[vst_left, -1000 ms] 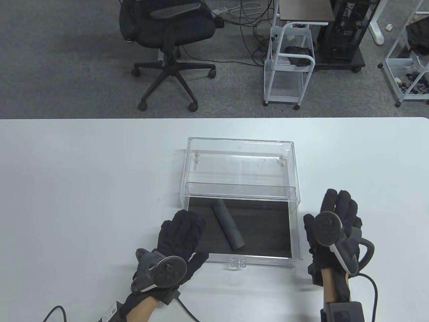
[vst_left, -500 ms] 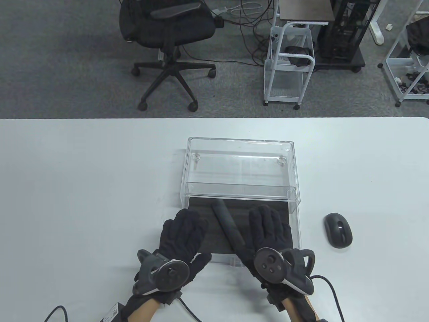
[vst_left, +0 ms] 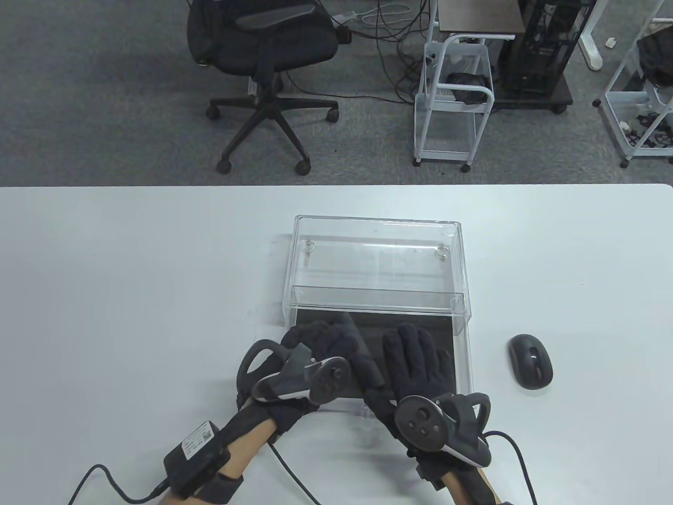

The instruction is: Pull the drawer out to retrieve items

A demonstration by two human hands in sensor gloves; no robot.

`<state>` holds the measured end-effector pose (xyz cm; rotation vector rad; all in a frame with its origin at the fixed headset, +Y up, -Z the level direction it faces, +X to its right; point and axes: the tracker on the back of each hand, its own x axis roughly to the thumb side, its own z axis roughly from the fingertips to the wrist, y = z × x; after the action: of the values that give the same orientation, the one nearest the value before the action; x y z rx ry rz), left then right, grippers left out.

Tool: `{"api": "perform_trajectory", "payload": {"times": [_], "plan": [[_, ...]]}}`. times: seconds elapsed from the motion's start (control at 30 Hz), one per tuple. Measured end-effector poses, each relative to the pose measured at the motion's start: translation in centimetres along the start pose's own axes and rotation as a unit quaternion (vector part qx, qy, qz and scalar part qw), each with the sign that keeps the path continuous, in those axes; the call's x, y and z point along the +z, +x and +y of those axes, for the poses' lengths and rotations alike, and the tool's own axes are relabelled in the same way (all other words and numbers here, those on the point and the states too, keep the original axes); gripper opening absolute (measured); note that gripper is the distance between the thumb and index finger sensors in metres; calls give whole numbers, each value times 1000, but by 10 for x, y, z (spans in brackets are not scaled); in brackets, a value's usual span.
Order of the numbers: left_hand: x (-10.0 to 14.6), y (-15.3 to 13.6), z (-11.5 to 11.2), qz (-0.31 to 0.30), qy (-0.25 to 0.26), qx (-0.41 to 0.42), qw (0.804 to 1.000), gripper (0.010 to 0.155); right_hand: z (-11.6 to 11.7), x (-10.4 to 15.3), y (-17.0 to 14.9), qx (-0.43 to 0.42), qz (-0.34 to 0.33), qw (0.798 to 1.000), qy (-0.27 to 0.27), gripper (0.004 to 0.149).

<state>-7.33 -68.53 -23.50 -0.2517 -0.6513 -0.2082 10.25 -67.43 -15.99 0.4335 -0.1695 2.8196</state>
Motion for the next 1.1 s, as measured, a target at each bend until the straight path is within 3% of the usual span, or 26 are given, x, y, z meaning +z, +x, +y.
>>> {"api": "perform_trajectory", "payload": {"times": [0.17,0.27,0.53,0.9,1.1], "plan": [[-42,13,0,-15,-74,-69,995,89,-5,0,-10,-6,16,1000,6,97],[-64,14,-3,-1,-157,-56,986,94,-6,-2,-16,11,36,999,30,99],[-104,10,-22,0,-246,-33,969,97,-6,-5,-29,9,60,997,50,99],[-110,24,-32,15,-232,-130,964,94,-2,-7,-37,0,75,995,70,99],[-107,24,-36,8,-232,-140,962,77,1,-8,-42,-5,87,993,86,99]]}}
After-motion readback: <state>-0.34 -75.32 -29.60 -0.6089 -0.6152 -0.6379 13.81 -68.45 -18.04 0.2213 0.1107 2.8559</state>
